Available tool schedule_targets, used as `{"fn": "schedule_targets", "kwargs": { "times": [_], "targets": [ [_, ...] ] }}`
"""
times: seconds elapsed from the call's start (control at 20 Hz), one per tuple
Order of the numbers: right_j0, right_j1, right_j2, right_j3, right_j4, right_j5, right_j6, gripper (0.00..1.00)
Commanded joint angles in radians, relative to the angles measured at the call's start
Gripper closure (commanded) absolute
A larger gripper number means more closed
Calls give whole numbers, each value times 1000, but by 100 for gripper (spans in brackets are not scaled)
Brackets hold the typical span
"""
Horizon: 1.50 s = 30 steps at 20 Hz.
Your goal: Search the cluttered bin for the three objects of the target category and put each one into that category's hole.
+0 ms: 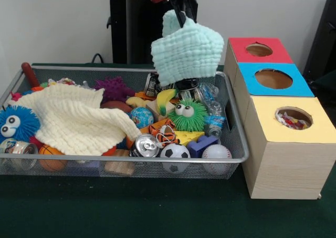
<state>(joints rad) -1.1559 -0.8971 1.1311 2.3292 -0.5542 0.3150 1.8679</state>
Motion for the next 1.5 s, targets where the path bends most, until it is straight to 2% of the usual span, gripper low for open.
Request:
{"fn": "schedule_targets", "kwargs": {
  "times": [0.05,0.25,0.65,0.8,1.05,1.5],
  "targets": [
    [-21,49,131,14,28,168,-189,100],
    [38,56,68,-41,14,214,-132,100],
    [275,120,-220,-242,-152,150,35,100],
    [340,143,-295,-299,-188,124,70,100],
    [411,163,-385,-353,-218,99,96,100],
    [470,147,-468,-381,-200,209,39,100]
  ]
}}
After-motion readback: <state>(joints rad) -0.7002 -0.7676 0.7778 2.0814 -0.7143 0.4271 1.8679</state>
